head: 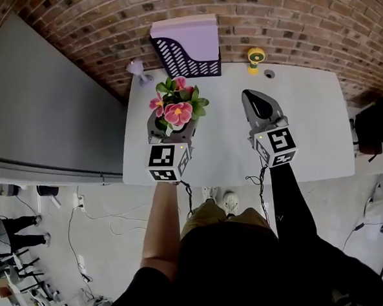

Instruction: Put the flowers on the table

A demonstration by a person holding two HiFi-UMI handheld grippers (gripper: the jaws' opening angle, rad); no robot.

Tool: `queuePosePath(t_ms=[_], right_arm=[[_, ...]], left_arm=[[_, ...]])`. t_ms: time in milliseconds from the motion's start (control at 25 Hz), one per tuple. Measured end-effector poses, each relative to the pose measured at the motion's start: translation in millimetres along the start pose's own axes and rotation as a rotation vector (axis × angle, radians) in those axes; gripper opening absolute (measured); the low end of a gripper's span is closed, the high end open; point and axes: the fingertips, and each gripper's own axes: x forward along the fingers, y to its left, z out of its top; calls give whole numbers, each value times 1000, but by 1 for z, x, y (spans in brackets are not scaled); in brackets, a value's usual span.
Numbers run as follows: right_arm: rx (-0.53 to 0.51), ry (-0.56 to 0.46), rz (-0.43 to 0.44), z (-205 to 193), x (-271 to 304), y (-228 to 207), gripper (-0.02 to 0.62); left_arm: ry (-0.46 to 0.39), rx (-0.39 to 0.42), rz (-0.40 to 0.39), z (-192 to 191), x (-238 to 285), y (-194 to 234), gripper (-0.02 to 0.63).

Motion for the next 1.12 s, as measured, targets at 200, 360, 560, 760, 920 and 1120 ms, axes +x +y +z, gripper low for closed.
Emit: queuePosePath(t_ms=[200, 360, 560, 760, 920, 1120], right_arm=[[23, 41, -65, -12, 16, -19, 0], [8, 87, -94, -27, 31, -27, 0], [-31, 156, -102, -51, 41, -31, 0], [-14, 203, -119, -70, 48, -36, 0], [-15, 235, -119, -84, 54, -38, 0], [-22, 266, -120, -94, 58, -41, 0]], left_arm=[[12, -12, -85, -12, 37, 8, 340], [47, 3, -142, -33, 68, 14, 341], [53, -33, -226, -66, 98, 16, 340], [64, -133, -288, -94, 125, 18, 341], [96, -133, -314, -122, 144, 19, 341], [182, -124, -306, -166, 167, 22, 341]])
